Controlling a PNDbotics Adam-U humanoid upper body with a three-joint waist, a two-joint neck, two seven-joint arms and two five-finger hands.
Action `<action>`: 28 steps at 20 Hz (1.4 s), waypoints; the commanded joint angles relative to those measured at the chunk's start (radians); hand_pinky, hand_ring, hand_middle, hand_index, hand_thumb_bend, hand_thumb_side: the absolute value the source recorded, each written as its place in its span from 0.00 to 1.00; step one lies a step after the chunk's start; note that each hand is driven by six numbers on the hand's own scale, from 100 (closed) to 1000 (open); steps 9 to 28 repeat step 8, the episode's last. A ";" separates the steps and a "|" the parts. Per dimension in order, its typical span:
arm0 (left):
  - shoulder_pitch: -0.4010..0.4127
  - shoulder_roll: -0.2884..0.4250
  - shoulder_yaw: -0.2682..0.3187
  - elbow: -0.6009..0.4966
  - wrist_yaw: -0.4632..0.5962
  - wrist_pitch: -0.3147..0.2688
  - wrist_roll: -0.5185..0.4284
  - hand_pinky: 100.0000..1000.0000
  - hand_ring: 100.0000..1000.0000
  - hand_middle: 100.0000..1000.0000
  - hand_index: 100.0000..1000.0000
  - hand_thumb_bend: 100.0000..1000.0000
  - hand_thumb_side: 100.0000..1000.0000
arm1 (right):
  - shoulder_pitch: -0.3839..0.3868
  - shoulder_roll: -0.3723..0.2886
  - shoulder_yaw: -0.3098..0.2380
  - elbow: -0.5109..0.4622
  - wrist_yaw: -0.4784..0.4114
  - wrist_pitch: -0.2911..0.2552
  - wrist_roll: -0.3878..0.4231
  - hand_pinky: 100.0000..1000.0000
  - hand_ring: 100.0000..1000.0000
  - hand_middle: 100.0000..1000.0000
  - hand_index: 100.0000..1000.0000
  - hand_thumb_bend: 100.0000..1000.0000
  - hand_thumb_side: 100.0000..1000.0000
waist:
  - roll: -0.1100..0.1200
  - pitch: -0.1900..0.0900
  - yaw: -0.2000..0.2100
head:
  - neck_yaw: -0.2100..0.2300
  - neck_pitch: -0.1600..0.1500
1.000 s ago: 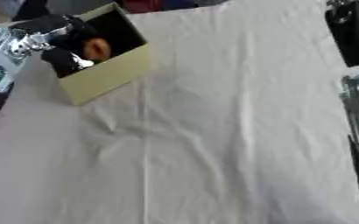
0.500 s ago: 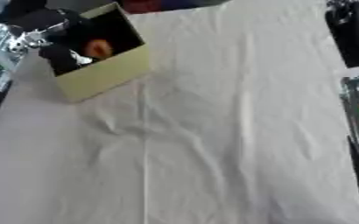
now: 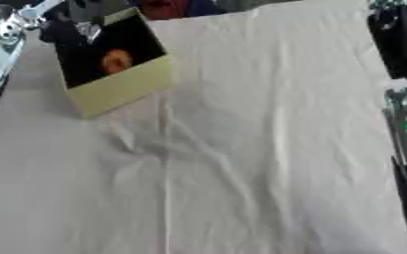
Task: Pick up objects on the table and place them in the box.
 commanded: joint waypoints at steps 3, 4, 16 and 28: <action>0.015 0.079 0.043 -0.205 0.118 0.086 0.040 0.45 0.65 0.68 0.72 0.00 0.39 | -0.015 -0.008 -0.010 -0.020 0.012 0.000 -0.004 0.81 0.70 0.54 0.79 0.00 0.94 | -0.009 -0.035 0.012 | -0.004 0.013; 0.037 0.092 0.051 -0.263 0.161 0.110 0.066 0.46 0.66 0.70 0.73 0.00 0.40 | -0.016 -0.008 -0.011 -0.021 0.014 -0.001 -0.004 0.81 0.70 0.54 0.79 0.00 0.94 | -0.010 -0.036 0.015 | -0.005 0.014; 0.162 0.156 0.075 -0.519 0.360 0.187 0.193 0.46 0.66 0.71 0.76 0.00 0.47 | -0.019 -0.009 -0.013 -0.024 0.021 -0.001 -0.007 0.81 0.70 0.54 0.79 0.00 0.93 | -0.014 -0.035 0.023 | -0.010 0.012; 0.162 0.156 0.075 -0.519 0.360 0.187 0.193 0.46 0.66 0.71 0.76 0.00 0.47 | -0.019 -0.009 -0.013 -0.024 0.021 -0.001 -0.007 0.81 0.70 0.54 0.79 0.00 0.93 | -0.014 -0.035 0.023 | -0.010 0.012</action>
